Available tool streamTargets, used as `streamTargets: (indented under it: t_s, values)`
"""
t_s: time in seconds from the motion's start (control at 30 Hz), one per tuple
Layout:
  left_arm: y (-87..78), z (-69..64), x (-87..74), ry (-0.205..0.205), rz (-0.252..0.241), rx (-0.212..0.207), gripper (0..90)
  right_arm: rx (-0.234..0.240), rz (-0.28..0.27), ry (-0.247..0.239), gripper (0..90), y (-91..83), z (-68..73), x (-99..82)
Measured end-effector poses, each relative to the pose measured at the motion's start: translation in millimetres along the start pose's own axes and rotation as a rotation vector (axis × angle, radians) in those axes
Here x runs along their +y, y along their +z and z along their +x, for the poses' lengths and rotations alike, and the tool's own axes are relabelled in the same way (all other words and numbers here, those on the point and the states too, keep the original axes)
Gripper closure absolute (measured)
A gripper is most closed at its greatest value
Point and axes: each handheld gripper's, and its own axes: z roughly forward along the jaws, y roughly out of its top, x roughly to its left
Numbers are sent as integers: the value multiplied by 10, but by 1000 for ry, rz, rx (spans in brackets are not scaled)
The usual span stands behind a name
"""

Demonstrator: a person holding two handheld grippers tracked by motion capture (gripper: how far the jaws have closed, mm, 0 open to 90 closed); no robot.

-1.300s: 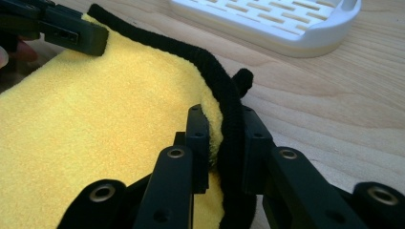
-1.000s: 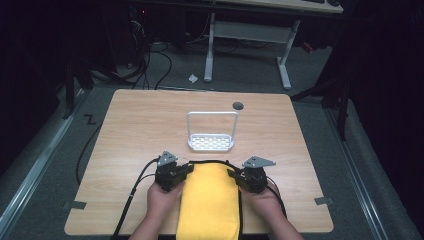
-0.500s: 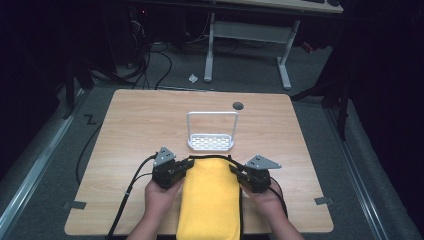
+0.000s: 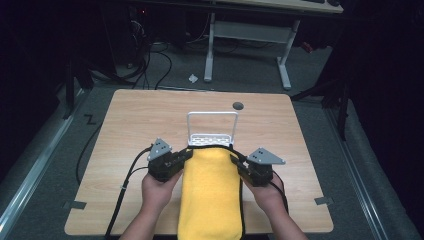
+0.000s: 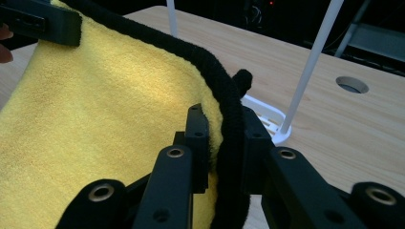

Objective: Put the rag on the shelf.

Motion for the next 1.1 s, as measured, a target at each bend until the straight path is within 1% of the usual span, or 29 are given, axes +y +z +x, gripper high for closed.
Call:
streamTargets:
  t_s: [0.13,0.27,0.47,0.57,0.63,0.93,1.03,1.1]
  values:
    - [-21,16,86,7,-15,9,828,-6,-17,-9,783,4,3,86]
    - [-49,28,176,4,-34,13,828,-7,-40,-8,783,3,-4,163]
    - [-85,30,334,26,-61,21,828,-2,-74,-9,783,-13,-20,291]
    - [-96,24,393,28,-80,19,828,1,-90,-11,783,-28,-27,344]
    - [-109,25,431,26,-95,17,829,-4,-96,-11,783,-42,-29,389]
    - [-181,-16,639,53,-147,16,829,-24,-149,-37,783,-152,-40,626]
    - [-208,-32,711,57,-171,11,829,-32,-167,-50,783,-188,-41,708]
    - [-235,-46,762,68,-182,9,829,-36,-178,-57,784,-212,-46,764]
